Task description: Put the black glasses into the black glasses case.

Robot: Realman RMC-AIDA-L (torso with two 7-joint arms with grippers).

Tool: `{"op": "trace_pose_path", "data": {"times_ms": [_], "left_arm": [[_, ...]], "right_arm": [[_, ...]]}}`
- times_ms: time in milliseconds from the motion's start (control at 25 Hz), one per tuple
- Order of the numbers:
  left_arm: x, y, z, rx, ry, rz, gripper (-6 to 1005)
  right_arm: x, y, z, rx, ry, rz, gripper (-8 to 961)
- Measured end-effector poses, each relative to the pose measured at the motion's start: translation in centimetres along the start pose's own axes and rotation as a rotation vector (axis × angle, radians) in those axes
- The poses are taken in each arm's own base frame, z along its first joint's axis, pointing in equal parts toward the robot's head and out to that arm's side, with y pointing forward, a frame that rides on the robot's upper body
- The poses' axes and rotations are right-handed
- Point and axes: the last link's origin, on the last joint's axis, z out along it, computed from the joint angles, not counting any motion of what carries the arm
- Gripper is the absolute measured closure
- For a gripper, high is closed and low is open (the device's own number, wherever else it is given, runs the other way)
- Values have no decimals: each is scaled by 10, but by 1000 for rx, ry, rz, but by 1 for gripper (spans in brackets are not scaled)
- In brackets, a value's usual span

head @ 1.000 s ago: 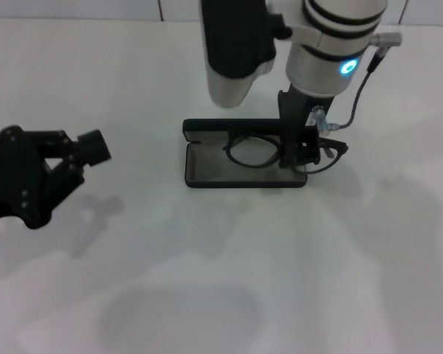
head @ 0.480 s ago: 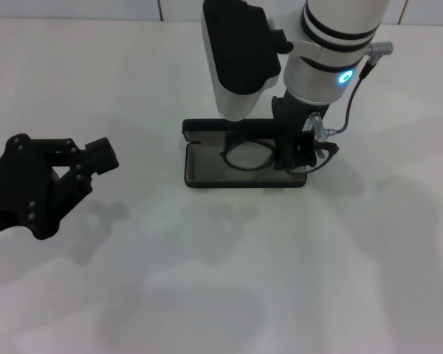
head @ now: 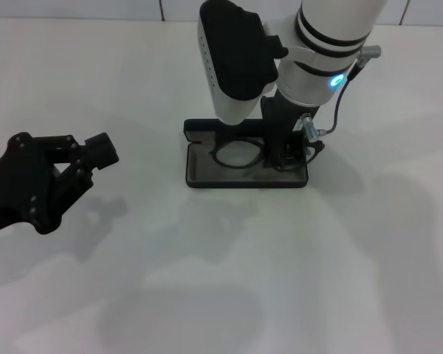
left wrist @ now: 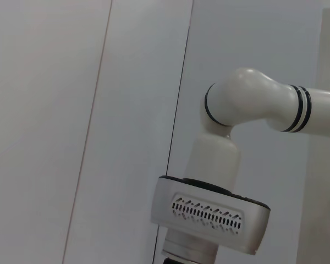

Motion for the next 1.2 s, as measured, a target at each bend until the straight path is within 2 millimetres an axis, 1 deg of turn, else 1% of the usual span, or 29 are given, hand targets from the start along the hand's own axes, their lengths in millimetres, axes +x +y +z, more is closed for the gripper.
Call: {"op": "trace_pose_path", "data": {"times_ms": [480, 1200], "left_arm": [[-2, 1, 0, 0, 4, 2, 925], [-5, 3, 1, 1, 14, -16, 924]], "right_arm": [[-1, -1, 8, 16, -19, -14, 838], [3, -2, 14, 17, -38, -18, 836]]}}
